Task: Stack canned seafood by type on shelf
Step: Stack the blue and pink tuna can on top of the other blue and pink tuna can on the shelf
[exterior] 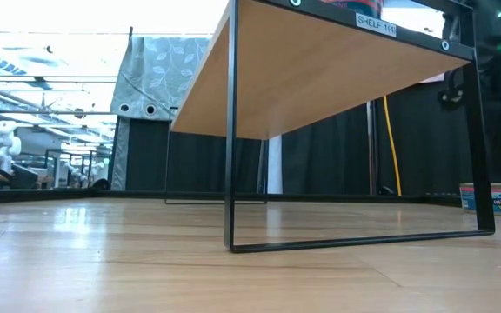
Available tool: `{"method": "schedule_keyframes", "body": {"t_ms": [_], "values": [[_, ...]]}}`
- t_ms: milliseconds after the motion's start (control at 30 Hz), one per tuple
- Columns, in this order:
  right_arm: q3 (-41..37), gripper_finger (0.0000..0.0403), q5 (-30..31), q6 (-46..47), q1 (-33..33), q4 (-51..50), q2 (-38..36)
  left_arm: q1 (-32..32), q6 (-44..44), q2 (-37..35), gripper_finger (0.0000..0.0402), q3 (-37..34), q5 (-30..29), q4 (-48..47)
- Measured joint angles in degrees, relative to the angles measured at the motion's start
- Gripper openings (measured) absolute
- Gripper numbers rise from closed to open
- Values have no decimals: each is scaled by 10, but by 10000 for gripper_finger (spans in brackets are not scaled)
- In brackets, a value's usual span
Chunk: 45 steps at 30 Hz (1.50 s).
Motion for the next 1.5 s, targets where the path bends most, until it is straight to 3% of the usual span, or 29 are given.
{"method": "schedule_keyframes", "body": {"t_ms": [667,1200,1333,1500], "values": [[1,0,2,-44,-24,55,98,-8,-1,0,292,0,24,-1],[-54,0,-74,2,60,123,104,-12,-1,-1,292,0,25,-2],[-28,0,-76,0,88,115,97,-12,-1,-1,292,0,25,-2],[57,0,-40,-26,104,15,85,-12,-1,-1,292,0,25,-1]]}}
